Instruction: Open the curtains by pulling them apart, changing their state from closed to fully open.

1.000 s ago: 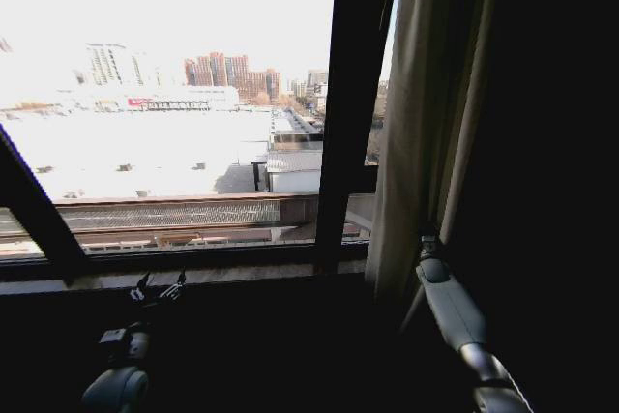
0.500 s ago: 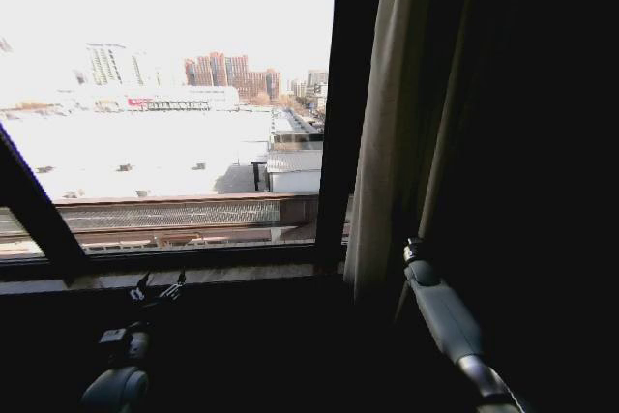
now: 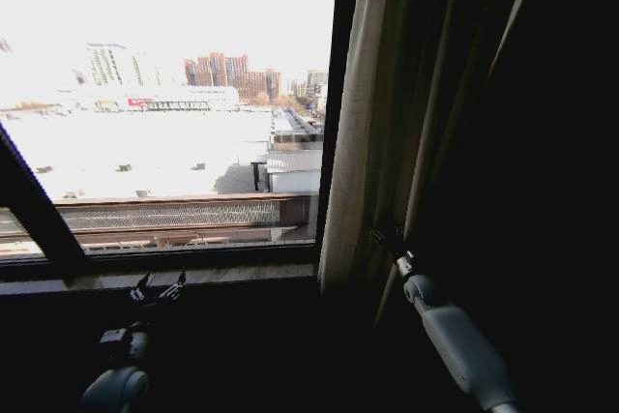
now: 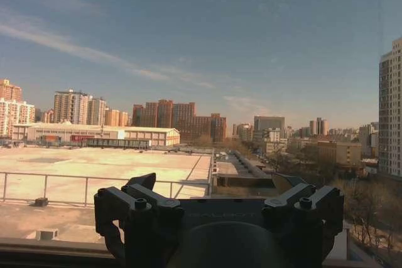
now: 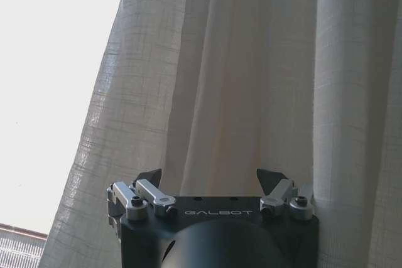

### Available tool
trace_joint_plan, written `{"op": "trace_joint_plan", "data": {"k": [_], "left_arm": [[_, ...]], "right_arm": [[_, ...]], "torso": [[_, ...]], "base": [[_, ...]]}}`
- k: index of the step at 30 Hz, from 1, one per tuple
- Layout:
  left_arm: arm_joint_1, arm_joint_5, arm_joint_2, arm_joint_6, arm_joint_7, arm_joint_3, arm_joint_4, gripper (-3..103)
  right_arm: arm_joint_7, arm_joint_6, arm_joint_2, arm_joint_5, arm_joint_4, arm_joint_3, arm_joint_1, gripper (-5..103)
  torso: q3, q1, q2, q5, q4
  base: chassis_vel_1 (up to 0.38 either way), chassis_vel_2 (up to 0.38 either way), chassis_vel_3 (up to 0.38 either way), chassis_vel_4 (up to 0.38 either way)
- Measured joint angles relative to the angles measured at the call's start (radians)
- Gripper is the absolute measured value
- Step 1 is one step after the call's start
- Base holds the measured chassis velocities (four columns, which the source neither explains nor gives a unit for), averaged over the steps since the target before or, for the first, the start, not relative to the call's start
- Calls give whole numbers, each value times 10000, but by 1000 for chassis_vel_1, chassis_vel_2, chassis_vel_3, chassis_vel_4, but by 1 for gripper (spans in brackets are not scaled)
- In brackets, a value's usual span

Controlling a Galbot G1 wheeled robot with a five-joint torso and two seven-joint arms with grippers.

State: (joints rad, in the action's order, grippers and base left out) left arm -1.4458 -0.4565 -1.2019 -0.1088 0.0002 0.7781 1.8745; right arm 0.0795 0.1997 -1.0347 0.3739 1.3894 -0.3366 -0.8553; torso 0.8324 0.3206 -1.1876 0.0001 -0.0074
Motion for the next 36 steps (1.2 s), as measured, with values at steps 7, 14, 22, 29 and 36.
{"op": "trace_joint_plan", "data": {"k": [7,14,22,29,36], "left_arm": [[0,0,0,0,1,0,1,100],[0,0,0,0,0,0,0,100],[0,0,0,0,0,0,0,100],[0,0,0,0,0,-1,0,100],[0,0,0,0,0,-1,0,100]], "right_arm": [[-45,-34,297,251,1359,-576,-1580,100],[-103,17,169,155,1863,-1005,-2297,100],[-140,12,-173,21,2228,-1202,-2970,100],[-53,92,-294,12,2429,-1253,-3117,100],[32,86,-320,-2,2491,-1286,-3160,100]], "torso": [[-1,-1,0,0,-1],[0,-1,0,0,1],[0,-1,-1,-1,0],[1,-1,-1,-1,0],[1,-1,-1,-1,0]], "base": [[0,0,0,0],[0,0,0,0],[0,0,0,0],[0,0,0,0],[0,0,0,0]]}}
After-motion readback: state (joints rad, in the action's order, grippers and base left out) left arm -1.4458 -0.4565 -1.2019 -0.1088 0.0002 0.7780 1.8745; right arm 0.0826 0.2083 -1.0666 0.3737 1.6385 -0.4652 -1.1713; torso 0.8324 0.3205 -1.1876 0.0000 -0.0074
